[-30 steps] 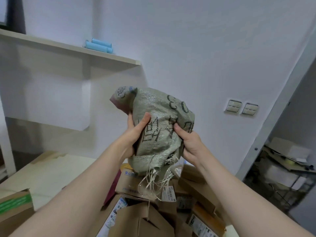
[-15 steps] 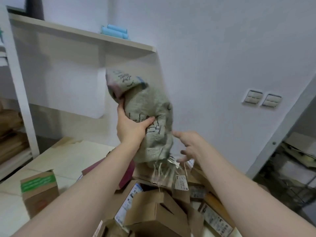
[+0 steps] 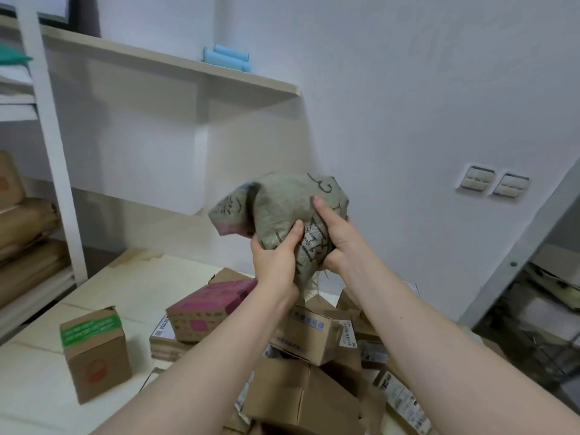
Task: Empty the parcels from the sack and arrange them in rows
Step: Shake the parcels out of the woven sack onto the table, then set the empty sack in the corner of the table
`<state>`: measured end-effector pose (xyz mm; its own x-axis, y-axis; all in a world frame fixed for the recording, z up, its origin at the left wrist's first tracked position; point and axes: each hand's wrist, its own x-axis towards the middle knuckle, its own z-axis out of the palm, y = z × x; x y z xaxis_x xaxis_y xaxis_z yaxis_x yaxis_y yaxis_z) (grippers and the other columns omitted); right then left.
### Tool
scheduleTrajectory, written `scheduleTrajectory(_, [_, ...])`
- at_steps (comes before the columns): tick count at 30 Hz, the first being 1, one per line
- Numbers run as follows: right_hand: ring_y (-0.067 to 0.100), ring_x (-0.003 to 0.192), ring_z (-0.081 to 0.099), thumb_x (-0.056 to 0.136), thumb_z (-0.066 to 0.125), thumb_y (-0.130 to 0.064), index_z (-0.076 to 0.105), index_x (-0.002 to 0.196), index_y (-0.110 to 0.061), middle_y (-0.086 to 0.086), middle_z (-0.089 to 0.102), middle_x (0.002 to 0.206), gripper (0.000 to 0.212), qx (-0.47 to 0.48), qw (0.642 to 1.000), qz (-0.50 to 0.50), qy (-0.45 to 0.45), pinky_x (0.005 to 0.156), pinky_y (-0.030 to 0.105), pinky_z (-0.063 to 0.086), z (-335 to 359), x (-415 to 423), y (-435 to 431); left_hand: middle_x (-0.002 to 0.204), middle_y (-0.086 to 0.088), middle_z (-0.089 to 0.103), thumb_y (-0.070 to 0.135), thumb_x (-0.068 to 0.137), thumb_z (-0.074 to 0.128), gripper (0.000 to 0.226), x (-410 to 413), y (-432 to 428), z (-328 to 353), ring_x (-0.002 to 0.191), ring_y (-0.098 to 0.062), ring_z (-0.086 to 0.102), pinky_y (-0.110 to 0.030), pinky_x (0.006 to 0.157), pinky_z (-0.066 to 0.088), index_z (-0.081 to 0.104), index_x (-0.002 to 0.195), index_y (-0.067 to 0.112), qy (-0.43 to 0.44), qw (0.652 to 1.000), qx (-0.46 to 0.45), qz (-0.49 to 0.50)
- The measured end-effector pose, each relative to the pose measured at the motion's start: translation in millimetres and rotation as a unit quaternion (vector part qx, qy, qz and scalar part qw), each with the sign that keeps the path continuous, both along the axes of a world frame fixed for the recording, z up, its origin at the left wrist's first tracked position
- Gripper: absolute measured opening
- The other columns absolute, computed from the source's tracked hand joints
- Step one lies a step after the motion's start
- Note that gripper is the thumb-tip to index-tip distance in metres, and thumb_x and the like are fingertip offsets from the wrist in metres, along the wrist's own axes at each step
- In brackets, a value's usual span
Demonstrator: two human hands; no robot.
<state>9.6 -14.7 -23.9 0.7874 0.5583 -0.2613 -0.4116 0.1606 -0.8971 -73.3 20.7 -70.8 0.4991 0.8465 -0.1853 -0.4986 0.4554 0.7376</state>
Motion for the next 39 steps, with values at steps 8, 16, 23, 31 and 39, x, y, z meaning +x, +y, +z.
scheduleTrajectory(8, [0.037, 0.101, 0.066, 0.067, 0.089, -0.014, 0.042, 0.129, -0.017, 0.014, 0.060, 0.117, 0.078, 0.080, 0.990, -0.118, 0.007, 0.084, 0.066, 0.052, -10.8, 18.0, -21.1, 0.136, -0.009, 0.024, 0.056, 0.064, 0.083, 0.117, 6.9, -17.5, 24.4, 0.115, -0.027, 0.040, -0.045, 0.102, 0.046, 0.004, 0.147, 0.031, 0.278, 0.954, 0.113, -0.004])
scheduleTrajectory(16, [0.017, 0.117, 0.056, 0.066, 0.087, -0.031, 0.037, 0.134, -0.032, -0.001, 0.053, 0.129, 0.085, -0.036, 0.929, -0.058, -0.363, 0.098, 0.039, 0.051, -20.4, 29.3, -25.2, 0.162, 0.005, -0.016, 0.085, 0.056, 0.065, 0.118, -18.4, 12.8, 34.2, 0.149, -0.032, -0.014, -0.069, 0.113, 0.002, -0.007, 0.146, 0.057, 0.420, 0.807, 0.410, 0.068])
scheduleTrajectory(23, [0.022, 0.108, 0.067, 0.074, 0.084, -0.011, 0.048, 0.129, -0.020, 0.006, 0.067, 0.119, 0.067, 0.101, 0.963, 0.109, -0.223, 0.092, 0.047, 0.056, -38.4, 5.7, -8.5, 0.148, 0.003, 0.038, 0.066, 0.034, 0.091, 0.137, -43.0, 37.6, -3.4, 0.125, -0.025, 0.053, -0.047, 0.085, 0.058, 0.013, 0.146, 0.056, 0.220, 0.950, 0.221, -0.028])
scheduleTrajectory(31, [0.032, 0.110, 0.068, 0.081, 0.075, -0.022, 0.054, 0.130, -0.002, 0.019, 0.069, 0.120, 0.058, 0.110, 0.966, 0.221, -0.080, 0.091, 0.046, 0.057, -54.8, -24.8, 29.8, 0.125, -0.005, 0.064, 0.035, 0.042, 0.098, 0.121, -81.7, 78.2, -13.5, 0.101, -0.027, 0.070, -0.047, 0.075, 0.061, 0.035, 0.145, 0.032, 0.118, 0.982, 0.129, -0.065])
scheduleTrajectory(39, [0.032, 0.097, 0.072, 0.056, 0.091, -0.041, 0.055, 0.126, 0.000, 0.019, 0.072, 0.111, 0.089, -0.026, 0.982, 0.178, -0.056, 0.089, 0.052, 0.056, -88.9, -78.8, 144.9, 0.117, -0.007, 0.071, 0.034, 0.045, 0.098, 0.098, -129.6, 184.3, -57.2, 0.096, -0.026, 0.073, -0.051, 0.081, 0.059, 0.053, 0.131, 0.022, 0.128, 0.986, 0.090, -0.057])
